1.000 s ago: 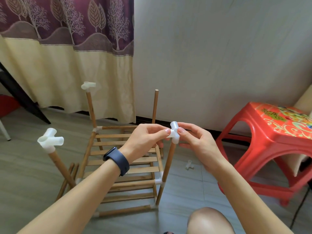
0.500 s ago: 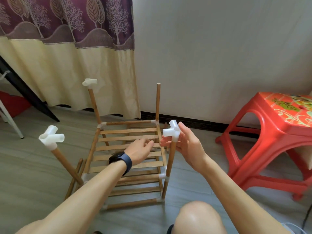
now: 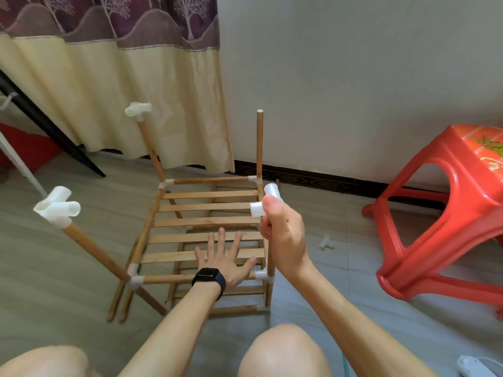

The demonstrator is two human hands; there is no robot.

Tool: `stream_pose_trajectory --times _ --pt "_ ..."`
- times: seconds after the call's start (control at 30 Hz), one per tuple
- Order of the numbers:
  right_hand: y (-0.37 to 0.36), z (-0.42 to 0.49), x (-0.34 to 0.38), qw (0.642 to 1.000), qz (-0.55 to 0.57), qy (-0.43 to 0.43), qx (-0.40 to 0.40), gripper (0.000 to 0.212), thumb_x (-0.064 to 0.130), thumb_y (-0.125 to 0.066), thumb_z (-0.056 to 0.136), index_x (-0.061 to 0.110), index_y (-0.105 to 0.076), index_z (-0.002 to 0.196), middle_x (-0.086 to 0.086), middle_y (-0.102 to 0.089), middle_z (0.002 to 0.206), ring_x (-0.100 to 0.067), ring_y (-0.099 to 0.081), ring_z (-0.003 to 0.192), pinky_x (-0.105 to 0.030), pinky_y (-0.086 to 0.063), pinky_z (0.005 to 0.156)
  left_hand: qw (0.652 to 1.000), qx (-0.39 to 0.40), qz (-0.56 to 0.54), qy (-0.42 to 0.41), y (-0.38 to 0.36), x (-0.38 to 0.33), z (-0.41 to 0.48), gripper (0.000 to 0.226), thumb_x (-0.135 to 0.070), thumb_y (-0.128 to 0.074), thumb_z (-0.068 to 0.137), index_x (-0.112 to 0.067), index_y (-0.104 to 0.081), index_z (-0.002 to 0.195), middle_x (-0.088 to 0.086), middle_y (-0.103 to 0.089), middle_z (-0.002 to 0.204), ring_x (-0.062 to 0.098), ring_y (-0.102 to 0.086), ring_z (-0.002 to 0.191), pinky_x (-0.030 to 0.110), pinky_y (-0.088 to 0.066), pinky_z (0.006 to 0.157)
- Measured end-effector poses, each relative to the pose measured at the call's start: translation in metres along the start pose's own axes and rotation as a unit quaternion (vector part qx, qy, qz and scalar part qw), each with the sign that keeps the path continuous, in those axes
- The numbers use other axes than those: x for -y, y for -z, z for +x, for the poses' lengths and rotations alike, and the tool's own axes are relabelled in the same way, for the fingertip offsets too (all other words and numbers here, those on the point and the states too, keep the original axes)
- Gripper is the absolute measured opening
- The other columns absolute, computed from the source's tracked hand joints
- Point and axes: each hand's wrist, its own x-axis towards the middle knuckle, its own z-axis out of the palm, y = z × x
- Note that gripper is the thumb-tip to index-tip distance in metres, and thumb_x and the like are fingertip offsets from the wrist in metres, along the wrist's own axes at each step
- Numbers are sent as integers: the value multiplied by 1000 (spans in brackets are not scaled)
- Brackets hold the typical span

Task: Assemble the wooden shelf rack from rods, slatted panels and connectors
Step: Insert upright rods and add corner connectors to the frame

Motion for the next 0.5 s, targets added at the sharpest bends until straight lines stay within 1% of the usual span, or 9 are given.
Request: stream_pose_trajectory --times 0.03,0.1,0.13,0.17,0.23,0.3,0.33,0.4,0.5 --pt "1 -2 -2 1000 -1 8 -1 53 66 -49 90 24 -42 58 3 -36 53 -15 -33 52 -32 -31 53 1000 -3 -1 0 -1 1 0 83 -85 -13 87 -46 24 151 2 44 150 33 30 147 65 13 117" --pt "4 -7 -7 1000 -9 17 -2 69 76 -48 87 10 -44 68 -12 -38 58 -31 -35 55 -41 -35 53 1000 -8 -4 0 -2 0 0 83 -84 -14 87 -46 23 151 0 45 147 33 30 147 65 13 116" --pt "5 -9 -9 1000 -14 15 -3 73 78 -49 85 7 -45 72 -16 -40 60 -36 -37 57 -45 -36 54 1000 -8 -3 1 -2 -1 0 82 -84 -14 88 -46 23 151 0 44 149 33 30 147 65 14 116" --pt "6 -9 -10 1000 -15 10 -2 72 78 -51 84 7 -46 74 -17 -41 61 -38 -37 58 -48 -37 54 1000 -7 -2 2 -2 -1 1 82 -84 -14 88 -46 23 151 1 42 153 33 30 147 65 14 116" --pt "7 -8 -10 1000 -3 -10 7 65 78 -54 82 14 -47 72 -11 -40 60 -35 -33 57 -46 -33 53 1000 -1 -2 3 -2 0 2 83 -85 -13 87 -46 24 151 2 39 157 33 31 147 65 15 114" --pt "8 -6 -8 999 11 -20 23 56 78 -56 81 24 -48 67 0 -39 59 -23 -31 55 -38 -30 51 1000 2 -2 2 -4 1 3 84 -86 -12 86 -46 24 151 2 40 156 33 32 146 66 16 113" --pt "8 -5 -8 999 19 -21 29 51 77 -55 82 30 -47 63 6 -39 58 -16 -32 55 -31 -30 52 1000 1 -3 2 -4 1 4 85 -87 -12 85 -46 24 151 1 41 154 33 32 146 66 16 113" --pt "9 -2 -6 998 34 -22 39 44 67 -54 86 34 -45 56 12 -37 55 -9 -30 53 -23 -29 53 1000 0 -5 0 -4 1 2 85 -87 -12 85 -46 24 150 0 44 151 33 33 146 66 17 113" --pt "7 -1 -6 997 55 -25 43 41 56 -50 83 36 -46 48 13 -35 51 -6 -29 50 -19 -28 52 1000 -1 -3 -3 -2 0 0 84 -86 -12 86 -46 24 151 2 40 156 33 32 146 66 16 113"
